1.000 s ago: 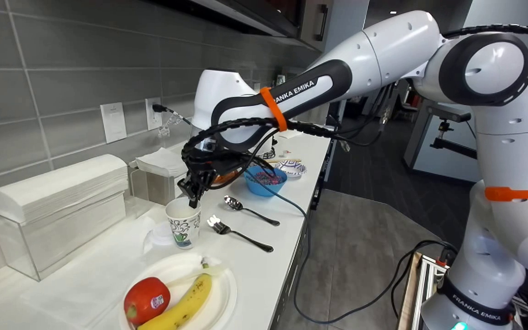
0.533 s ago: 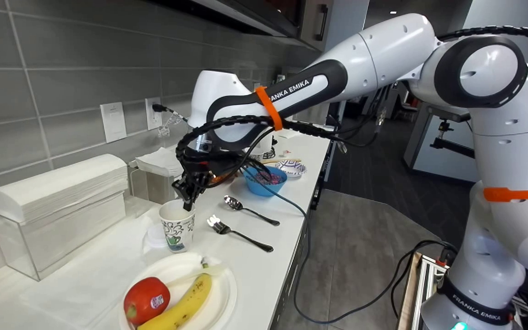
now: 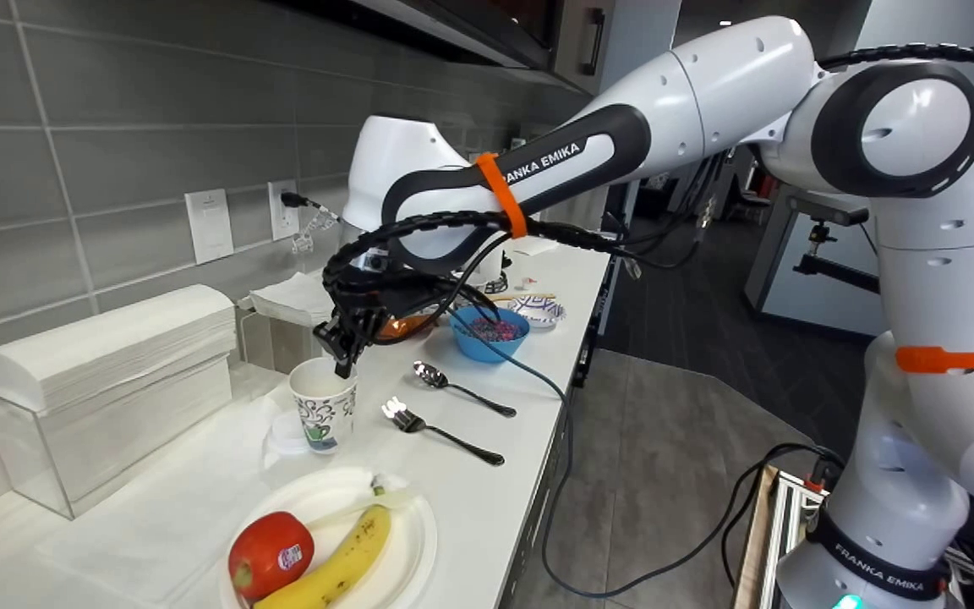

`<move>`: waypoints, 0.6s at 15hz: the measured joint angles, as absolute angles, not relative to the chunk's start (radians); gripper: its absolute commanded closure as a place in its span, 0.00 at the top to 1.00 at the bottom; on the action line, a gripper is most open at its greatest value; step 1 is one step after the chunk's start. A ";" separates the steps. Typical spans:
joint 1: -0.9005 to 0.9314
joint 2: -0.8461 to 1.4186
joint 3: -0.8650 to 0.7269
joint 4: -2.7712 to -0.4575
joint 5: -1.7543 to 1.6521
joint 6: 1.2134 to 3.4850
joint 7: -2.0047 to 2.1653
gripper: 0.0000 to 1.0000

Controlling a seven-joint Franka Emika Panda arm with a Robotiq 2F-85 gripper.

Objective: Move the coffee cup on the left to the left.

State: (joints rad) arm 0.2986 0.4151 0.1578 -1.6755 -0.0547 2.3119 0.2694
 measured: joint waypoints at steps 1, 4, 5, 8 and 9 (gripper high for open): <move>0.299 0.410 0.161 -1.676 -0.046 2.312 0.270 0.01; 0.299 0.393 0.170 -1.677 -0.014 2.306 0.271 0.01; 0.299 0.389 0.171 -1.678 -0.006 2.298 0.273 0.01; 0.296 0.383 0.162 -1.688 0.001 2.273 0.313 0.01; 0.294 0.383 0.159 -1.694 0.002 2.270 0.328 0.01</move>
State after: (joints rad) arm 0.2935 0.3832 0.1590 -1.6945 0.0023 2.2696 0.3282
